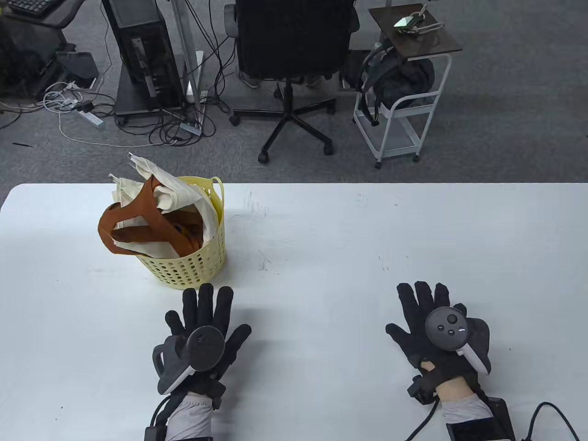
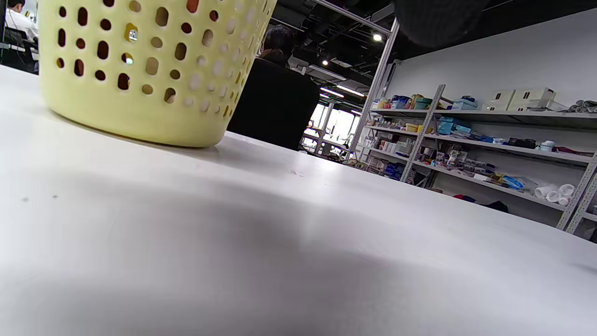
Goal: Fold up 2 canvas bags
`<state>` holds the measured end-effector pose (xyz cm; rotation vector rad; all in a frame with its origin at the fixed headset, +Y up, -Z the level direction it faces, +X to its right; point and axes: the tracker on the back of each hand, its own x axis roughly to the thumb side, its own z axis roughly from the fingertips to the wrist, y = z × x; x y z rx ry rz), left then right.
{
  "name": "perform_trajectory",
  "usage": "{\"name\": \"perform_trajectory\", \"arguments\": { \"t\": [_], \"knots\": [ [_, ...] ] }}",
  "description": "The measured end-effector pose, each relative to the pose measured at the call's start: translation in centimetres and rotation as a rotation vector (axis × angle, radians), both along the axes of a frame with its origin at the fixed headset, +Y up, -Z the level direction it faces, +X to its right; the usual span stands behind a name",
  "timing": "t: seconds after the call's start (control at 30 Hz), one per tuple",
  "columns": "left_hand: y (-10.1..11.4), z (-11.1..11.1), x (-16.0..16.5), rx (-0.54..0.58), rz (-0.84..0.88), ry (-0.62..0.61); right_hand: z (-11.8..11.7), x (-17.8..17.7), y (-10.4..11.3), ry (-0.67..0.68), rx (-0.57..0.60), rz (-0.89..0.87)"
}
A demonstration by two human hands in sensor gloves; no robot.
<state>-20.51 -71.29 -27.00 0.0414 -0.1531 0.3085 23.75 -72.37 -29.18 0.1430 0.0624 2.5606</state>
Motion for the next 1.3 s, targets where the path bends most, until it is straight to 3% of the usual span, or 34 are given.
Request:
{"name": "perform_trajectory", "arguments": {
  "t": [0.13, 0.63, 0.9, 1.07, 1.3],
  "knots": [
    [-0.3, 0.0, 0.0, -0.02, 0.011, -0.005, -0.1, -0.2, -0.5, 0.014, -0.043, 0.003],
    [-0.7, -0.1, 0.2, -0.029, 0.05, -0.005, 0.4, -0.2, -0.4, 0.025, -0.031, -0.038],
    [-1.2, -0.5, 0.1, -0.072, 0.155, 0.009, -0.1, -0.2, -1.0, 0.033, -0.082, -0.064],
    [0.6, -0.9, 0.4, -0.005, 0.358, 0.03, -0.1, -0.4, -0.9, 0.061, -0.078, -0.081],
    [6.6, -3.8, 0.2, 0.072, 0.538, 0.136, 0.0, -0.1, -0.2, 0.061, -0.053, -0.134]
  ]
}}
